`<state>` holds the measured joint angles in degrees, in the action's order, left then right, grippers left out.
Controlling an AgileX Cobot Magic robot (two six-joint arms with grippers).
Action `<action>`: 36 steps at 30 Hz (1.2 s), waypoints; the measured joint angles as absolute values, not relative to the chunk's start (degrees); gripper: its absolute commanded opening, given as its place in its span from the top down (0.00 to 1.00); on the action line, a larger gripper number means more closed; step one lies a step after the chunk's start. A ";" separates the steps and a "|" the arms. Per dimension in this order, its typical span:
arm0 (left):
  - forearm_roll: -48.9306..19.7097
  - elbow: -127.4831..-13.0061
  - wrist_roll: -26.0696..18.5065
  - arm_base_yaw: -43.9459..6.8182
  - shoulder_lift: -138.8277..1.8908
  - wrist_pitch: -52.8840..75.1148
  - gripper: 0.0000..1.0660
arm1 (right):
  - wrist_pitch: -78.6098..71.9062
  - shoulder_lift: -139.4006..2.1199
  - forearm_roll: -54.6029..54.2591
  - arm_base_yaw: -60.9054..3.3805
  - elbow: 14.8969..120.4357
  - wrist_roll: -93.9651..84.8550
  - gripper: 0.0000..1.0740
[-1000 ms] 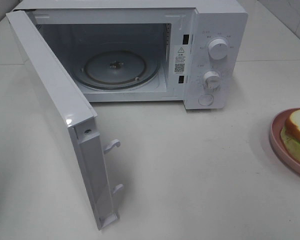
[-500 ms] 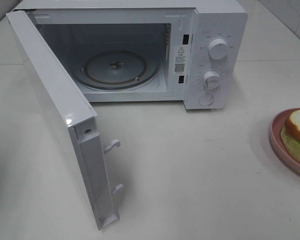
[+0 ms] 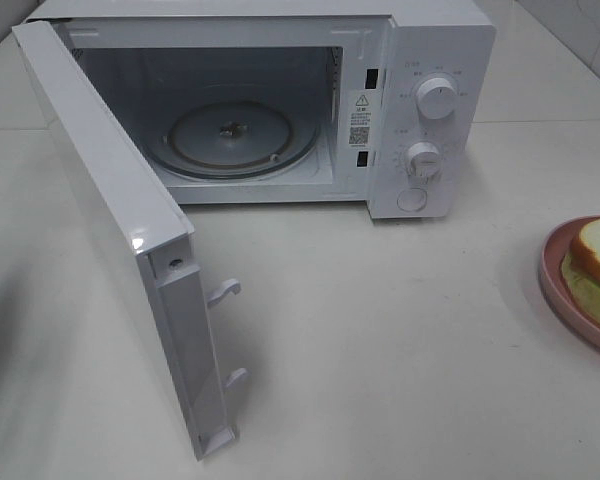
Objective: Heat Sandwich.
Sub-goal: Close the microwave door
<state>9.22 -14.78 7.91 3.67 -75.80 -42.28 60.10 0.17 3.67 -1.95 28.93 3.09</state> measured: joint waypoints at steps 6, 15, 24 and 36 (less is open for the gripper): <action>20.11 -16.04 14.15 3.67 -81.76 -49.56 1.00 | 60.10 0.17 3.67 -1.95 28.93 3.09 0.29; 25.21 -19.37 16.96 -0.46 -87.72 -53.46 1.00 | 60.10 0.17 3.67 -1.95 28.93 3.09 0.29; 25.44 -23.95 16.96 -7.39 -91.96 -53.34 1.00 | 60.10 0.17 3.67 -1.95 28.93 3.09 0.30; 23.38 -27.22 17.02 -15.13 -95.17 -52.65 1.00 | 60.10 0.17 3.67 -1.95 28.93 2.98 0.30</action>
